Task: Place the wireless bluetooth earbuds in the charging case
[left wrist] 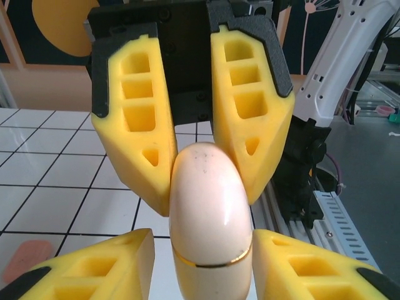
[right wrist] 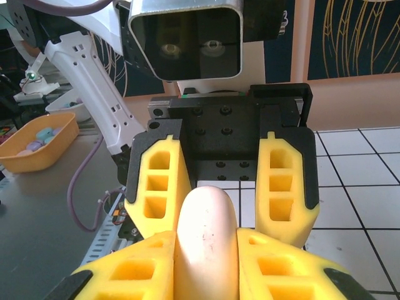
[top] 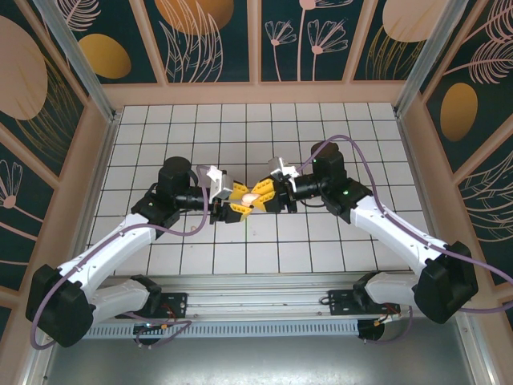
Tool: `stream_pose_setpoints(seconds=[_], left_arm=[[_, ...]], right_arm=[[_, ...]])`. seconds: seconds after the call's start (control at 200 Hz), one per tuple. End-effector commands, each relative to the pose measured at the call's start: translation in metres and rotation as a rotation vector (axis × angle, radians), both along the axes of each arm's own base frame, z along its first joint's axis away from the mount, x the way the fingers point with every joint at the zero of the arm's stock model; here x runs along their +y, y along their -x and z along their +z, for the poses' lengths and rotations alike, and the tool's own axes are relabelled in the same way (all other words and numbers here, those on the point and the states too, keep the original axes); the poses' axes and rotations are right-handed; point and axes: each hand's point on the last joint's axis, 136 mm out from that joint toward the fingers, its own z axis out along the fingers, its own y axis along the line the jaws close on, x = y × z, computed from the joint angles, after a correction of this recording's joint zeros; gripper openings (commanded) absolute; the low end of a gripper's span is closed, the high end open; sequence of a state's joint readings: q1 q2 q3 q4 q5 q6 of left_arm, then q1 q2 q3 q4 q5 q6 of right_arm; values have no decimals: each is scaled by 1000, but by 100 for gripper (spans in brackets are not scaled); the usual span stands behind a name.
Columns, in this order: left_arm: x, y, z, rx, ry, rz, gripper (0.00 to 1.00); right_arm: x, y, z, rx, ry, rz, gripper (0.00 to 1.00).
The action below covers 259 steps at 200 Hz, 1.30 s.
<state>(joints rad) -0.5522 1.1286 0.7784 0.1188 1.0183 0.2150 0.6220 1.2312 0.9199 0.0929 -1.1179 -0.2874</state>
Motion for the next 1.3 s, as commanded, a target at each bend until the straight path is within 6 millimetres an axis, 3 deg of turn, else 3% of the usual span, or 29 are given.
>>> stream_pose_setpoints(seconds=[0.0, 0.29, 0.39, 0.525, 0.811, 1.131, 1.291], left_arm=[[-3, 6, 19, -26, 47, -45, 43], [-3, 5, 18, -16, 43, -40, 28], [-3, 5, 16, -21, 33, -37, 25], [-4, 5, 14, -27, 18, -35, 25], [-5, 7, 15, -39, 11, -35, 24], [-4, 8, 17, -52, 10, -31, 24], [-4, 6, 15, -51, 2, -24, 24]], right_arm=[[-3, 11, 7, -36, -25, 41, 25], [-4, 13, 9, -47, -31, 43, 25], [-4, 10, 9, -51, -31, 23, 33], [-5, 2, 10, -54, -36, -35, 42], [-8, -16, 11, -21, -39, -108, 43], [-15, -55, 7, 42, -36, -306, 43], [-15, -57, 8, 59, -47, -307, 43]])
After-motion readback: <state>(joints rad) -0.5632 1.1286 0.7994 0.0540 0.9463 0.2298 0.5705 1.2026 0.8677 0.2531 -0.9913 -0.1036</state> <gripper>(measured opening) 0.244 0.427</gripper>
